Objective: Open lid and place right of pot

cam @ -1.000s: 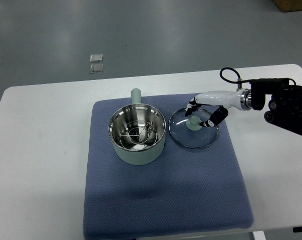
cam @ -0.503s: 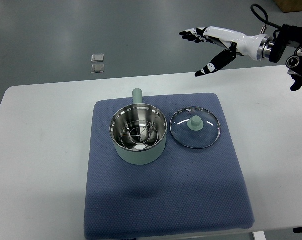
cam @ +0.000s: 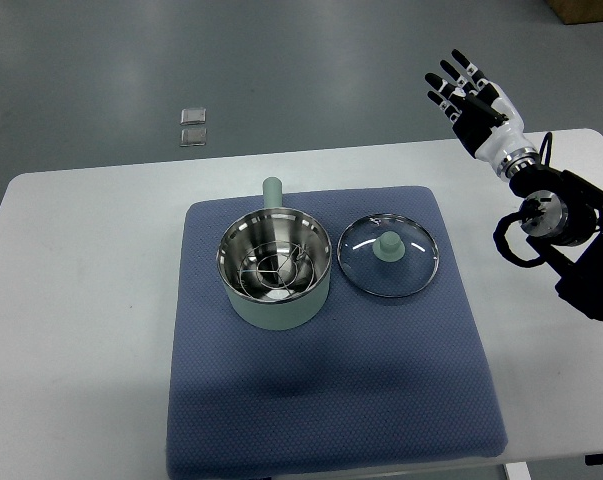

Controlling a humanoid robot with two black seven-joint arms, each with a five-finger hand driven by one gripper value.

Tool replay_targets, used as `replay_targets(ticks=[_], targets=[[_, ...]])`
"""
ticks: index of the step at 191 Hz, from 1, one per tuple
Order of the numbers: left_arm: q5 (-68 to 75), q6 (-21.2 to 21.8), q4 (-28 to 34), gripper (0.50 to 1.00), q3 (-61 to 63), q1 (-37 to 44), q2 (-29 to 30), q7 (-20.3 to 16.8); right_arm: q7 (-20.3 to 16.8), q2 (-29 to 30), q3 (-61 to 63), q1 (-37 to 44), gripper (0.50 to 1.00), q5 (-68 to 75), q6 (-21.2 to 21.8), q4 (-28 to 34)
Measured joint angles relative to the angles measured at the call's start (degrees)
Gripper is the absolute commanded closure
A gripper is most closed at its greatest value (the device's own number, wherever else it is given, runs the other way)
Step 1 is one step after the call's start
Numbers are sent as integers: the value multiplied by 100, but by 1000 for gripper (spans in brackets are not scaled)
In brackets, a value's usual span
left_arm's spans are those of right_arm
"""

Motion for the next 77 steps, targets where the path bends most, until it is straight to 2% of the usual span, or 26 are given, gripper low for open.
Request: replay_targets(ticks=[41, 77], targets=[[0, 0, -19, 500, 0, 1, 0, 0, -32, 137, 39, -226, 562, 1224, 125, -179], [0, 0, -9, 500, 0, 1, 0, 0, -16, 147, -34, -323, 562, 1269, 724, -190]])
